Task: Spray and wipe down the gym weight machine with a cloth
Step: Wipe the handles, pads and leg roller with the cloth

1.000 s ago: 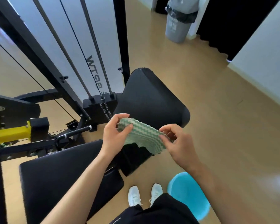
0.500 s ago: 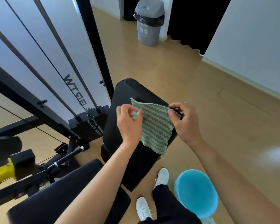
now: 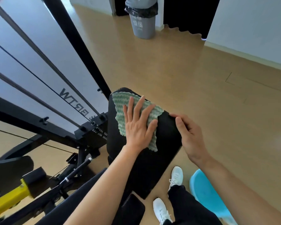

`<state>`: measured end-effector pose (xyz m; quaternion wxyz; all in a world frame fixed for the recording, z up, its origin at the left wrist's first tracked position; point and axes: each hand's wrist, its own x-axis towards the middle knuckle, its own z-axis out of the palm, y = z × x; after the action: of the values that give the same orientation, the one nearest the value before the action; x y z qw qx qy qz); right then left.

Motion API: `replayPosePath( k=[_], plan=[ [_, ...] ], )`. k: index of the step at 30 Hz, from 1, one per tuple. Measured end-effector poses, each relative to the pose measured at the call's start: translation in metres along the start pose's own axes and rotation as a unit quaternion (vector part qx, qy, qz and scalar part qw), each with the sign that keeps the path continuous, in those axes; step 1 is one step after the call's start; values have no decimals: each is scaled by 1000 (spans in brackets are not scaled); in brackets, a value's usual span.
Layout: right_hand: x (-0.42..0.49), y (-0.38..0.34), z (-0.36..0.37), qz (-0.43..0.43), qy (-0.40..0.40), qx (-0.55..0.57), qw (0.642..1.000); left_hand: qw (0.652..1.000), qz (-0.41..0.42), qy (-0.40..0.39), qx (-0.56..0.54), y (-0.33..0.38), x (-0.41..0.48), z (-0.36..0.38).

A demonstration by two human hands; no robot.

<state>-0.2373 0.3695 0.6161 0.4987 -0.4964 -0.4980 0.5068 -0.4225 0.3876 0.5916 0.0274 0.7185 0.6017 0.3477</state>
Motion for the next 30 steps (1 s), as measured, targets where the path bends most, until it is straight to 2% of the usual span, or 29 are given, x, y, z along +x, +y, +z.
replayPosePath(
  k=[6,9,11,16,20,25,27,30],
  plan=[
    [0,3,2,-5,13,-21,1000,998,-39,34,34,-34,59,-20],
    [1,4,2,14,22,-10,1000,996,-81,31,30,-31,72,-22],
    [0,7,0,29,20,9,999,996,-80,38,30,-21,67,-20],
    [-1,7,-2,98,27,81,992,996,42,68,25,25,27,-3],
    [-4,8,-6,158,59,117,979,993,107,40,16,67,-22,20],
    [-12,4,-6,149,51,90,983,985,168,20,36,47,-43,32],
    [-14,3,-4,122,49,87,987,988,150,20,38,25,-41,30],
    [-19,-1,1,76,36,60,995,997,61,37,28,-6,-31,25]
  ],
)
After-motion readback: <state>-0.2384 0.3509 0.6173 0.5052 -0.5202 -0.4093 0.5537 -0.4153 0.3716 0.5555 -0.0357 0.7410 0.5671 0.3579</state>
